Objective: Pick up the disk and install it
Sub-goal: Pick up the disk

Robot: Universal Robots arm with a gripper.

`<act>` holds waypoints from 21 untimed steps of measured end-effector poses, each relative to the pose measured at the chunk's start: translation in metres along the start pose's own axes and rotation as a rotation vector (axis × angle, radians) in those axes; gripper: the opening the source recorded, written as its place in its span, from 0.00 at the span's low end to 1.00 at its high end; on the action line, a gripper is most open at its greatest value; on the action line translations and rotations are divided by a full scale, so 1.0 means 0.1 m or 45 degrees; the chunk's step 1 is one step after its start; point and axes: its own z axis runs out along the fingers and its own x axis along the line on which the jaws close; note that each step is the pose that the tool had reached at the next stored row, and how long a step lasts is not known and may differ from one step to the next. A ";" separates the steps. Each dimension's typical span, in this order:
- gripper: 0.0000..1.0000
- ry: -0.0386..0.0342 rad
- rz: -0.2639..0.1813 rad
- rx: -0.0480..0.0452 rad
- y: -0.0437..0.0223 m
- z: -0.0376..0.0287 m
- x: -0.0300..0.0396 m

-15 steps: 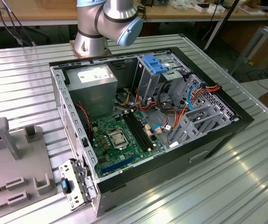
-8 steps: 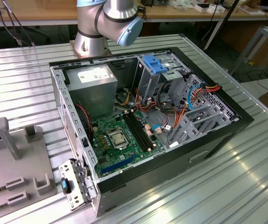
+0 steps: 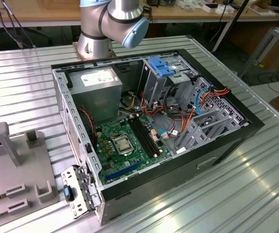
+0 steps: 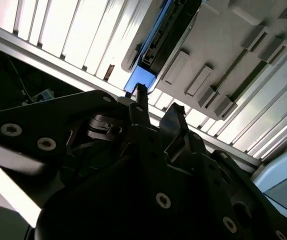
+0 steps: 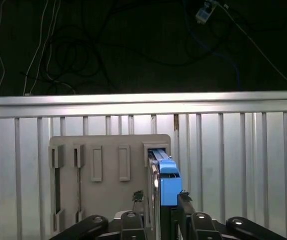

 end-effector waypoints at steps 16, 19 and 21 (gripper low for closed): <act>0.56 -0.0012 -0.058 0.000 -0.002 0.268 0.000; 0.56 -0.0010 -0.097 0.000 -0.013 0.301 -0.002; 0.56 -0.0013 -0.098 0.001 -0.041 0.360 -0.018</act>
